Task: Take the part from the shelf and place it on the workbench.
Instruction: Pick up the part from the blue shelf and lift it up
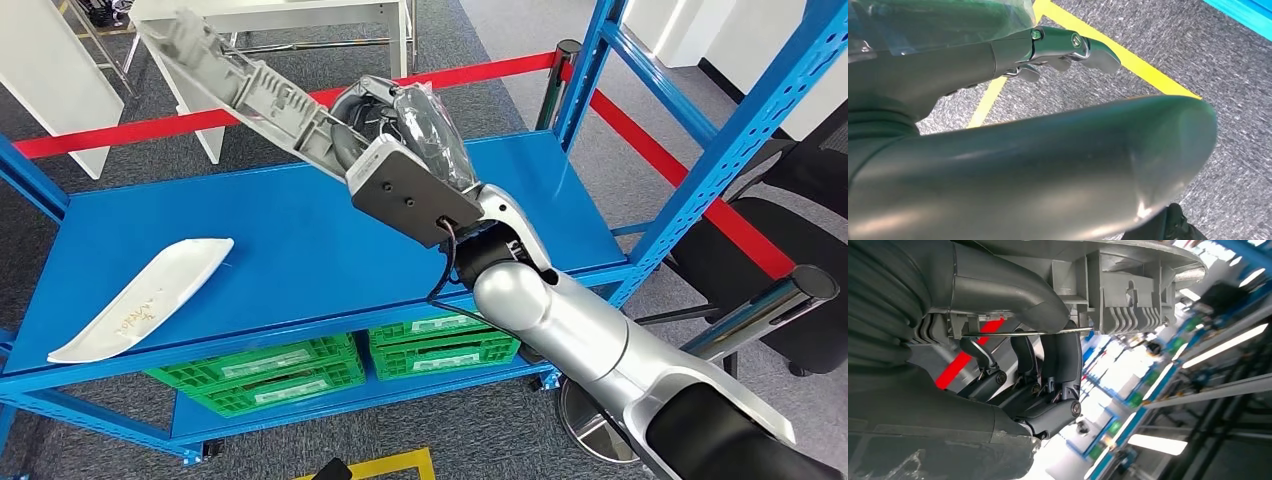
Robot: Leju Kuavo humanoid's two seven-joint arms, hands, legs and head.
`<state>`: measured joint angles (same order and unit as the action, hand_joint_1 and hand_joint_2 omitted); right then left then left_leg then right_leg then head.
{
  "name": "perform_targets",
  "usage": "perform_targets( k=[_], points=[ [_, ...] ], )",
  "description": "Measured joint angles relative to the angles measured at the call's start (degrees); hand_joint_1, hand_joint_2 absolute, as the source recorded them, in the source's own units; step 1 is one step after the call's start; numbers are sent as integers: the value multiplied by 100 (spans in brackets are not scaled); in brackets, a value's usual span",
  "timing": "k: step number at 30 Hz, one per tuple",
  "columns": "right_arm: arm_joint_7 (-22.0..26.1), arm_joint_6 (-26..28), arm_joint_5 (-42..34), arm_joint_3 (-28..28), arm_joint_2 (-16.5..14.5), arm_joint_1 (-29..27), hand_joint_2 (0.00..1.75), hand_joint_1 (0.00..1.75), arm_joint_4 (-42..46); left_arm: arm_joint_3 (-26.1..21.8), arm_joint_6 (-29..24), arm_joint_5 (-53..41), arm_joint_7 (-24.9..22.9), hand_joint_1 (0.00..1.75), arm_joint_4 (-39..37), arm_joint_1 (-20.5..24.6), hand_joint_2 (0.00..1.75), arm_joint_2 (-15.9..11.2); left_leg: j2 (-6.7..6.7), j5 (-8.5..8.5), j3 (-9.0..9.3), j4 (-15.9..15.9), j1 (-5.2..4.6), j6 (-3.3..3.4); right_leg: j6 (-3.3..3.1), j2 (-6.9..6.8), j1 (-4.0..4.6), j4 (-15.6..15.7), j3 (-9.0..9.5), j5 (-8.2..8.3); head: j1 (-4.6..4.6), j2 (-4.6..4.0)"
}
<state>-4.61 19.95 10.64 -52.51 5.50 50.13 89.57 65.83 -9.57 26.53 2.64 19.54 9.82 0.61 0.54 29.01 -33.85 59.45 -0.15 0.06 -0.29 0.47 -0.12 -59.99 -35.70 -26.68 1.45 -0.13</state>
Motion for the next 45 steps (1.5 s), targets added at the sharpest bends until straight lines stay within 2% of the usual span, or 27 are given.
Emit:
perform_targets(
  k=[6, 12, 16, 28, 45],
  points=[
    [391, -257, -540, -98, -69, -82, 175, 175, 457, 0, 11, 0, 30, 0, 0, 0, 0, 0, 0, 1, 0, -2, 1, -1, 1, -1, 0, 0, 0, -2, -1, 0],
    [548, -422, -667, -211, -111, -141, 175, 175, 820, 0, 12, 0, 43, 0, 0, -1, 0, -1, 0, 1, 0, -3, 0, -1, 1, -1, 0, 0, 0, -2, -1, 0],
    [563, -475, -656, -285, -113, -178, 175, 175, 1008, 0, 10, 0, 47, 0, 0, -1, 175, -2, 0, 1, 0, -3, 0, -1, 1, 0, 0, 0, 0, -2, -1, 0],
    [554, -560, -578, -416, -113, -289, 175, 175, 1200, 0, -5, -2, 90, 0, 0, -12, 175, -2, 0, 2, 1, -4, 1, -2, 1, 0, 0, 0, 0, -2, -1, 0],
    [787, -701, -539, -604, -113, -439, 175, 175, 1601, -2, -4, 90, 181, 0, 0, -65, 175, -3, 0, 4, 1, -4, 1, -5, -2, 0, 0, 1, 0, -8, -1, 0]
  ],
)
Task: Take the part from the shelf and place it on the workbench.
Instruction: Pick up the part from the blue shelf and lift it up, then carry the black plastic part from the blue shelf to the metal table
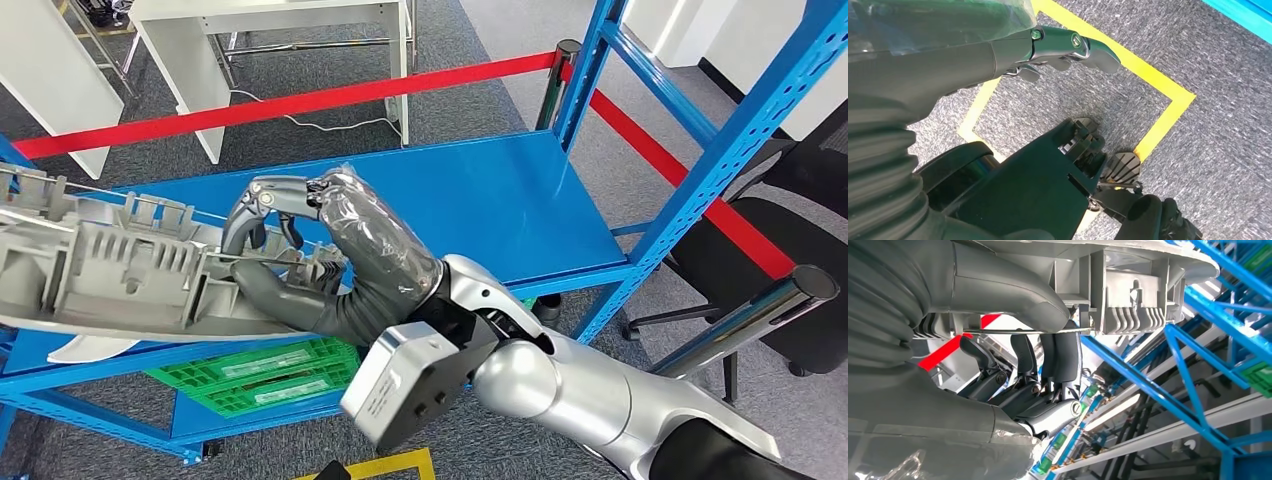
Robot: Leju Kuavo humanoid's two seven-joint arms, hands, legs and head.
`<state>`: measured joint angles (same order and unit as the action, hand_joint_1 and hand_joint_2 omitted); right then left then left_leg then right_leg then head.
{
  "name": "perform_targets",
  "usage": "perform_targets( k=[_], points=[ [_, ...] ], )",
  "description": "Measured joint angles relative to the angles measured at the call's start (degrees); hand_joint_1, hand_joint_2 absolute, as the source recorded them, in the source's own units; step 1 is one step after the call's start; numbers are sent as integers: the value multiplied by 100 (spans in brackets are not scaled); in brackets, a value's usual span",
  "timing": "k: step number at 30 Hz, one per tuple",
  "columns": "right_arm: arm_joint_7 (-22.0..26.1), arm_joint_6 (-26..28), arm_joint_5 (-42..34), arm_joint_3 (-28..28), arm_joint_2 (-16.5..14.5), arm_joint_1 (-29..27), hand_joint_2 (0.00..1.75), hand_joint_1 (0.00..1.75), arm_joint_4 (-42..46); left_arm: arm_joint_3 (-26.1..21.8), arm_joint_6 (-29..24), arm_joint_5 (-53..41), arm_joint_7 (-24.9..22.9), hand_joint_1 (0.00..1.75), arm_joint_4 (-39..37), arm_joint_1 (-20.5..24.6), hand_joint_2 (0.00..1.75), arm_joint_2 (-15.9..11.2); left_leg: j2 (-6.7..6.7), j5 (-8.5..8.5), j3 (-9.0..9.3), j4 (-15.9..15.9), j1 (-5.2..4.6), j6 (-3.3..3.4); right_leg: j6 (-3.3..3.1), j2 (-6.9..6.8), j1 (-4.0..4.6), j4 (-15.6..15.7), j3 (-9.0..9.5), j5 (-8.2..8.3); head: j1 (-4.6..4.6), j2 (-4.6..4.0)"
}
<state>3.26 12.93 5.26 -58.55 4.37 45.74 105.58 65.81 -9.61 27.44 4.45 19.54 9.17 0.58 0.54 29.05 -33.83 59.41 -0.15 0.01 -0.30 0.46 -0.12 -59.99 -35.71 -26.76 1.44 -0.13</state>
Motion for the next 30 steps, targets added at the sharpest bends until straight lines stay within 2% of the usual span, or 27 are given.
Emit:
perform_targets(
  k=[30],
  points=[
    [-28, -44, 68, -95, 2, -129, 175, 175, 138, -4, -34, 162, -46, 0, -2, -33, 175, -13, 0, 1, 0, -1, 0, -1, 0, 0, 0, 0, 0, -1, 0, 0]
  ],
)
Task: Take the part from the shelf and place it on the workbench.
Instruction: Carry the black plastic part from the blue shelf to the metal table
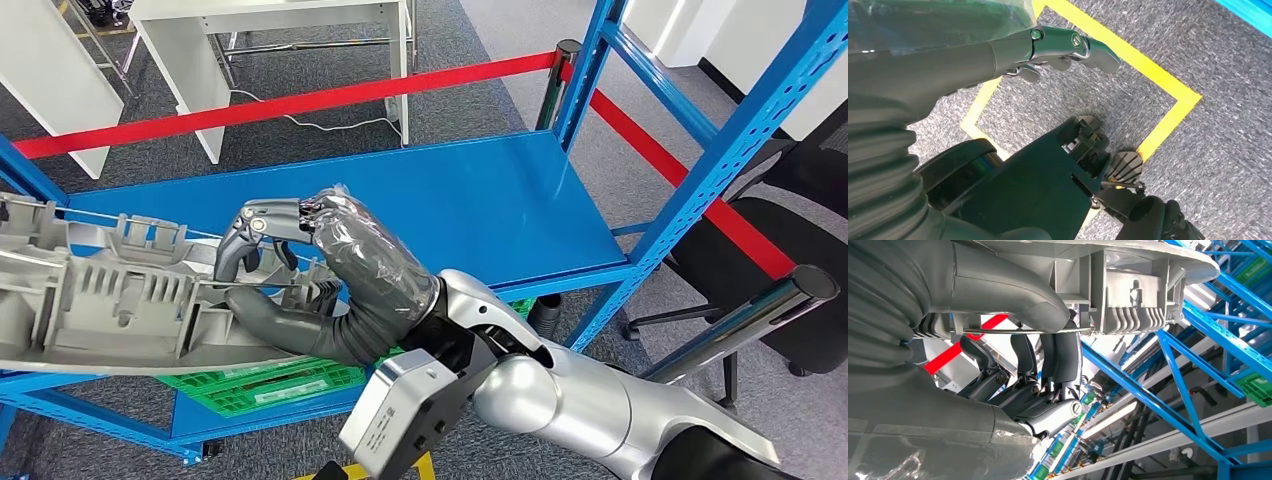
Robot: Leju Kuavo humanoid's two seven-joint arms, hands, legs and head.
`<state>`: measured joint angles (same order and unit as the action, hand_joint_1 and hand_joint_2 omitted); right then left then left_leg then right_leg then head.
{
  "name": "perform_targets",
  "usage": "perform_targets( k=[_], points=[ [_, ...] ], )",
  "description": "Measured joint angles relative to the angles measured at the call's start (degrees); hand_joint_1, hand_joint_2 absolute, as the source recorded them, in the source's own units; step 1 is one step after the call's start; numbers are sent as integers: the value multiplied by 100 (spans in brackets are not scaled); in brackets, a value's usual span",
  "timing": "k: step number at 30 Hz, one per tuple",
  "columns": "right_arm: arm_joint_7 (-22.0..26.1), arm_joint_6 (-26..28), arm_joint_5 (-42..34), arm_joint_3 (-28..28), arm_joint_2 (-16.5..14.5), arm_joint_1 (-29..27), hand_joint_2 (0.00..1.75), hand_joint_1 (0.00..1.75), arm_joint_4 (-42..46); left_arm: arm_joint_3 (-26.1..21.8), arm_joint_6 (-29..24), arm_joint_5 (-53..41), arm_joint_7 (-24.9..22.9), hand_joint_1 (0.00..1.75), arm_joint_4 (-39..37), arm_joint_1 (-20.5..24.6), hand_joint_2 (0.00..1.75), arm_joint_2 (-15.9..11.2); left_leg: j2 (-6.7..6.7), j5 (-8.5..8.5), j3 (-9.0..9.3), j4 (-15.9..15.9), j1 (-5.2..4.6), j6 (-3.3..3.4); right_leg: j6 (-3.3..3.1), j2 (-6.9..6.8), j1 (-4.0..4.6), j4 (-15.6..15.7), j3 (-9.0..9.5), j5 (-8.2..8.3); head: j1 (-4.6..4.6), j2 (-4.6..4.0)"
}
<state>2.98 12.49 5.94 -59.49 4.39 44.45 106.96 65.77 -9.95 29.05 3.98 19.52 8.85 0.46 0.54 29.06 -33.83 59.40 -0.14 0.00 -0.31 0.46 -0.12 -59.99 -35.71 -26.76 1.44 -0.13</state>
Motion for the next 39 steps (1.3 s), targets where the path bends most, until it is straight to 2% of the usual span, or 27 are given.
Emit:
perform_targets(
  k=[22, 27, 30, 32, 34, 35, 36, 37, 38, 39],
  points=[
    [-192, 27, 215, -35, 0, 8, 175, 175, -2, -15, -19, 25, -42, 0, -5, 0, 175, -4, 1, 7, -1, 7, -6, 4, 5, 0, -6, 9, 1, 3, -1, 0],
    [-197, 25, 215, -46, 0, 7, 175, 175, -2, -43, -19, 32, -51, 0, -5, -2, 175, -24, 2, 19, -2, 16, -30, 34, 32, 0, -33, 17, 4, 6, -2, 0],
    [-197, 20, 202, -47, 1, 6, 175, 175, -2, -57, -19, 52, -51, 0, -5, 1, 175, -31, -5, -40, 16, -35, -16, 94, 88, 3, -36, 28, 14, 6, -1, 0],
    [-197, 17, 197, -44, 4, 9, 175, 175, -2, -63, -19, 67, -51, 0, -5, 6, 175, -31, -17, -93, 31, -99, 26, 131, 127, -1, -32, -202, -77, -199, 17, 0],
    [-197, 16, 192, -45, 12, -4, 175, 175, -3, -74, -19, 76, -51, 0, -5, 6, 175, -31, -22, -107, 24, -105, 45, 141, 155, -7, -49, -850, -344, -573, 39, 0],
    [-197, 16, 187, -45, 19, -16, 175, 175, -5, -78, -19, 79, -51, 0, -5, 3, 175, -32, -23, -107, 18, -98, 50, 141, 166, -9, -61, -1198, -489, -706, 43, 0],
    [-197, 14, 183, -46, 28, -28, 175, 175, -7, -80, -19, 81, -51, 0, -5, 1, 175, -32, -23, -105, 12, -88, 55, 137, 176, -10, -71, -1421, -576, -741, 44, 0],
    [-198, 10, 179, -46, 36, -35, 175, 175, -9, -81, -19, 84, -51, 0, -5, 1, 175, -33, -22, -99, 7, -74, 63, 127, 183, -11, -80, -1445, -574, -665, 45, 0],
    [-198, 5, 178, -47, 42, -38, 175, 175, -10, -82, -19, 87, -51, 0, -5, 0, 175, -32, -21, -88, 4, -55, 74, 110, 189, -12, -90, -1255, -471, -498, 45, 0],
    [-198, 2, 178, -48, 45, -38, 175, 175, -10, -83, -19, 91, -51, 0, -5, 1, 175, -32, -18, -70, 2, -29, 85, 83, 195, -13, -101, -906, -295, -302, 46, 0]
  ],
)
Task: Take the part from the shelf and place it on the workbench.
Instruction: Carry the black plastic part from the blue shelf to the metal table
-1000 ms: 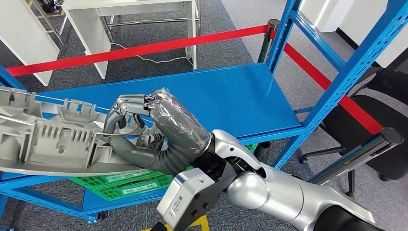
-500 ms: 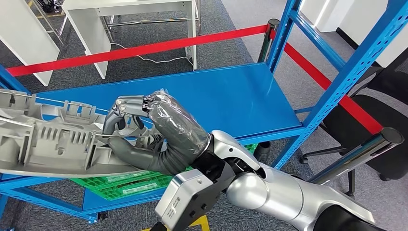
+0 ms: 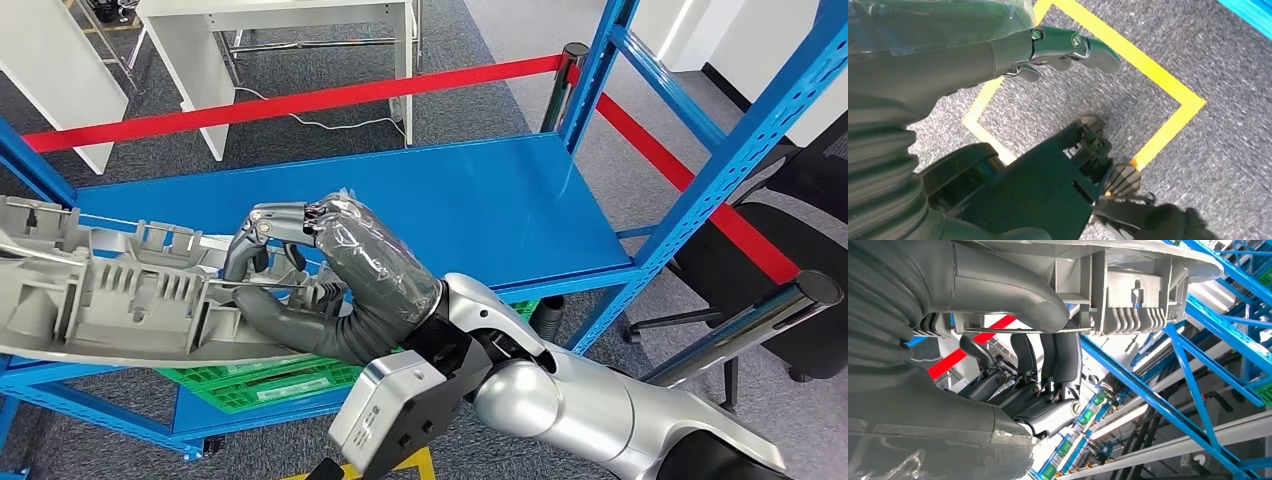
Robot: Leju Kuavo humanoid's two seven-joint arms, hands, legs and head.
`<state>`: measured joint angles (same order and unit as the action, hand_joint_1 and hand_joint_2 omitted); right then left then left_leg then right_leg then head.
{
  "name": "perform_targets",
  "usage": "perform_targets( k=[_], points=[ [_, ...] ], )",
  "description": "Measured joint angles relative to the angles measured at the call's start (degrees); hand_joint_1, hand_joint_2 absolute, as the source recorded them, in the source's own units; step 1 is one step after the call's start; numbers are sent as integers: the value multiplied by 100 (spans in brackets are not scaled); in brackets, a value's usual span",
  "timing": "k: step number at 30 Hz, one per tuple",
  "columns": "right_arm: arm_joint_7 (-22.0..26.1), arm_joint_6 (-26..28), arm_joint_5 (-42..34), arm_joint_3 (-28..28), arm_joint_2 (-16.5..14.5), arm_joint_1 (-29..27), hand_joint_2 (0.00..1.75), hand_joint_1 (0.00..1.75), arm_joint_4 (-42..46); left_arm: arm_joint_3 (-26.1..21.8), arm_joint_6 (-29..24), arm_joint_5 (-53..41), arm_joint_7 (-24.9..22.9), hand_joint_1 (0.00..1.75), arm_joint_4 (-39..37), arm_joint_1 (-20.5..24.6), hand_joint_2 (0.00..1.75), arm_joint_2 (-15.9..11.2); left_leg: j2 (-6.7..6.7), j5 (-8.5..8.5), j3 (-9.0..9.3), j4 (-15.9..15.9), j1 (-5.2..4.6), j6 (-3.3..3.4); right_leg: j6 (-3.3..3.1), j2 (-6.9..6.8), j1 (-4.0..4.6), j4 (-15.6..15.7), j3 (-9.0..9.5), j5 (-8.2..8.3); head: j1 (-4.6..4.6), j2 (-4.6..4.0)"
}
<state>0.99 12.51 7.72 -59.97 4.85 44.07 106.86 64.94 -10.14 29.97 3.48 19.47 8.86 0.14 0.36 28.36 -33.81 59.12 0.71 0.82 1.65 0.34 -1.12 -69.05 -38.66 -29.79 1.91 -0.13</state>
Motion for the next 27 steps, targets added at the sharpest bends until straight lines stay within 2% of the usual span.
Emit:
perform_targets(
  k=[2, 3, 6, 7, 9, 11, 12, 13, 14, 15, 17, 18, 19, 21, 22, 23, 24, 26, 27],
  points=[
    [1, -4, -1, 0, 0, 4, 175, 175, 0, -3, 0, 4, 0, 0, -1, 5, 175, 0, 6, 23, -26, 49, 6, -78, -14, 10, 9, 602, 312, 206, 1, 0],
    [1, -4, -1, 1, 1, 5, 175, 175, -1, -5, 0, 4, 0, 0, -2, 7, 175, -1, 9, 20, -42, 65, 6, -120, -37, 17, 22, 757, 382, 218, -2, 0],
    [-1, -8, -2, 1, 2, 3, 175, 175, -9, -7, 0, 7, 0, 0, -2, 6, 175, -1, 14, -5, -81, 76, 23, -230, -169, 20, 46, 835, 360, 223, -9, 0],
    [-3, -10, -5, -1, 1, 4, 175, 175, -12, -7, 1, 10, 0, 0, -2, 3, 175, -1, 12, 65, -105, 127, 30, -258, -227, 13, 42, 857, 347, 251, -15, 0],
    [-5, -11, -13, -1, 1, 4, 175, 175, -19, -7, 1, 19, 1, 0, -2, -2, 175, -1, 8, 424, -233, 526, 36, -297, -325, -9, 36, 898, 313, 313, -33, 0],
    [-7, -14, -17, -4, 1, -3, 175, 175, -26, -7, 0, 27, 1, 0, -2, -4, 175, -1, 6, 843, -429, 1210, 36, -315, -376, -22, 58, 903, 254, 362, -44, 0],
    [-10, -15, -17, -6, 1, -10, 175, 175, -31, -7, 0, 30, 2, 0, -2, -6, 175, -1, 6, 938, -473, 1448, 36, -315, -387, -25, 70, 901, 220, 389, -45, 0],
    [-13, -15, -18, -9, 1, -18, 175, 175, -36, -7, 0, 33, 3, 0, -2, -7, 175, -1, 6, 921, -431, 1497, 35, -307, -391, -25, 81, 897, 184, 418, -44, 0],
    [-16, -15, -22, -11, 2, -25, 175, 175, -39, -7, 0, 36, 6, 0, -2, -7, 175, -2, 6, 806, -287, 1328, 31, -293, -388, -23, 88, 893, 148, 447, -45, 0],
    [-18, -16, -26, -13, 2, -29, 175, 175, -41, -7, 0, 38, 9, 0, -2, -4, 175, -3, 6, 638, -59, 982, 25, -271, -378, -20, 92, 887, 119, 474, -46, 0],
    [-20, -14, -33, -13, 2, -31, 175, 175, -42, -8, -2, 44, 17, 0, -2, 8, 175, -4, 9, 430, 382, 223, -1, -223, -336, -17, 100, 878, 68, 529, -45, 0],
    [-21, -13, -33, -12, 2, -31, 175, 175, -42, -9, -6, 48, 19, 0, -2, 13, 175, -4, 11, 395, 494, 2, -18, -200, -303, -19, 102, 880, 52, 564, -44, 0],
    [-23, -11, -34, -11, 2, -32, 175, 175, -42, -9, -11, 51, 21, 0, -2, 13, 175, -4, 14, 396, 523, -92, -34, -177, -269, -21, 102, 890, 38, 604, -42, 0],
    [-31, -9, -35, -9, 5, -38, 175, 175, -42, -9, -23, 55, 22, 0, -2, 2, 175, -6, 5, 317, 482, -128, -38, -112, -198, -17, 94, 917, 20, 672, -41, 0],
    [-38, -7, -35, -6, 9, -42, 175, 175, -43, -9, -25, 54, 22, 0, -2, 1, 175, -6, -8, 264, 453, -148, -30, -72, -168, -12, 91, 901, -2, 632, -38, 0],
    [-47, -3, -35, -3, 14, -46, 175, 175, -44, -9, -27, 53, 22, 0, -1, 6, 175, -6, -22, 206, 411, -168, -20, -30, -142, -7, 88, 795, -51, 497, -27, 0],
    [-58, 1, -35, -1, 20, -53, 175, 175, -45, -9, -27, 50, 22, 0, -1, 13, 175, -5, -35, 151, 359, -182, -9, 0, -121, -4, 83, 574, -130, 270, -13, 0],
    [-85, 14, -35, 1, 31, -81, 175, 175, -48, -9, -27, 42, 22, 0, 0, 17, 175, -7, -43, 61, 228, -168, -21, 31, -90, -5, 75, -135, -318, -236, 13, 0],
    [-99, 23, -34, 0, 38, -103, 175, 175, -50, -9, -27, 37, 20, 0, -1, 14, 175, -9, -46, 18, 160, -156, -27, 31, -81, -5, 73, -450, -372, -368, 17, 0]
  ],
)
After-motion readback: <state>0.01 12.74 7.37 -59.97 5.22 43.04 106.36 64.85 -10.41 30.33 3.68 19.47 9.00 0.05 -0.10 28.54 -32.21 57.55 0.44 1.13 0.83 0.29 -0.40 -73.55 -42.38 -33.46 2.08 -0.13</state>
